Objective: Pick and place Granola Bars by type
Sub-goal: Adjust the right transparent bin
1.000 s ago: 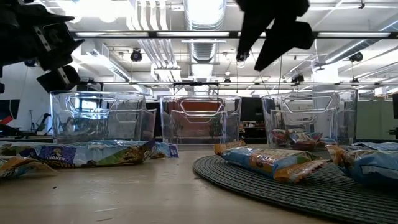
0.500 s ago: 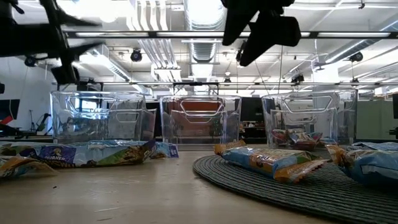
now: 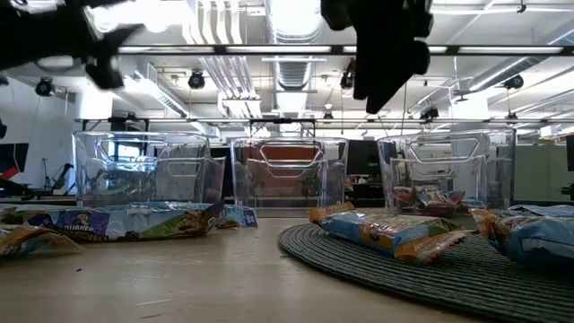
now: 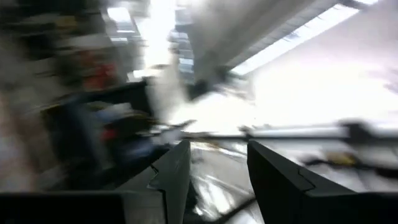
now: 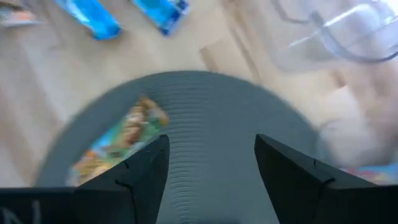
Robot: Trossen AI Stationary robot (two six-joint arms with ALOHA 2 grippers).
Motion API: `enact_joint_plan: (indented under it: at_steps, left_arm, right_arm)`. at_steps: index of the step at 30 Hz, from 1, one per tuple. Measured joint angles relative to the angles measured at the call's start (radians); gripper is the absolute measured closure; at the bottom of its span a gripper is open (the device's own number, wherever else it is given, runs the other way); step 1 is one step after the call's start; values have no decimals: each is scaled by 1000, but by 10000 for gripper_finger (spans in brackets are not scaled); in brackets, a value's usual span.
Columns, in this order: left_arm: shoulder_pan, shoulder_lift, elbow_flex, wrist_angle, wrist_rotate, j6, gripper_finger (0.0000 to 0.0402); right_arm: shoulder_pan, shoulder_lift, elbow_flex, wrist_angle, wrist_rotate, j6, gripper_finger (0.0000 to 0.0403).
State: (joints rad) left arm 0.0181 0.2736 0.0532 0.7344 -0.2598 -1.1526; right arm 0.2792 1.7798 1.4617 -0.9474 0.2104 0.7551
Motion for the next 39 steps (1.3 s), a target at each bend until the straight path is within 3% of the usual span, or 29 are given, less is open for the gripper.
enact_joint_plan:
  at_steps: [2, 4, 7, 11, 14, 18, 21, 29, 32, 39]
  left_arm:
    - [0, 52, 56, 69, 72, 98, 260]
    - [0, 103, 150, -26, 86, 188, 262]
    - [-3, 204, 353, -488, 82, 356, 266]
    - [-35, 446, 642, -1189, 79, 463, 267]
    - [-106, 617, 795, -1441, 76, 513, 267]
    - [-244, 785, 918, -1536, 78, 582, 267]
    - [-341, 872, 944, -1568, 77, 588, 267]
    - [-543, 1090, 922, -1544, 48, 334, 267]
    - [-576, 1166, 923, -1553, -21, 225, 267]
    - [-598, 1282, 947, -1544, -12, 100, 250]
  right_arm:
    - [-37, -11, -19, 0, -2, -71, 177]
    - [-78, -28, -39, 1, -1, -135, 177]
    - [-136, -49, -65, 5, -3, -227, 177]
    - [-189, -69, -82, 8, -10, -348, 177]
    - [-211, -82, -83, 8, -10, -418, 177]
    - [-227, -88, -86, 11, -10, -478, 177]
    - [-237, -92, -98, 16, -8, -505, 177]
    - [-255, -110, -174, 31, -2, -527, 177]
    - [-254, -111, -192, 42, -1, -528, 177]
    - [-254, -111, -208, 46, -1, -532, 177]
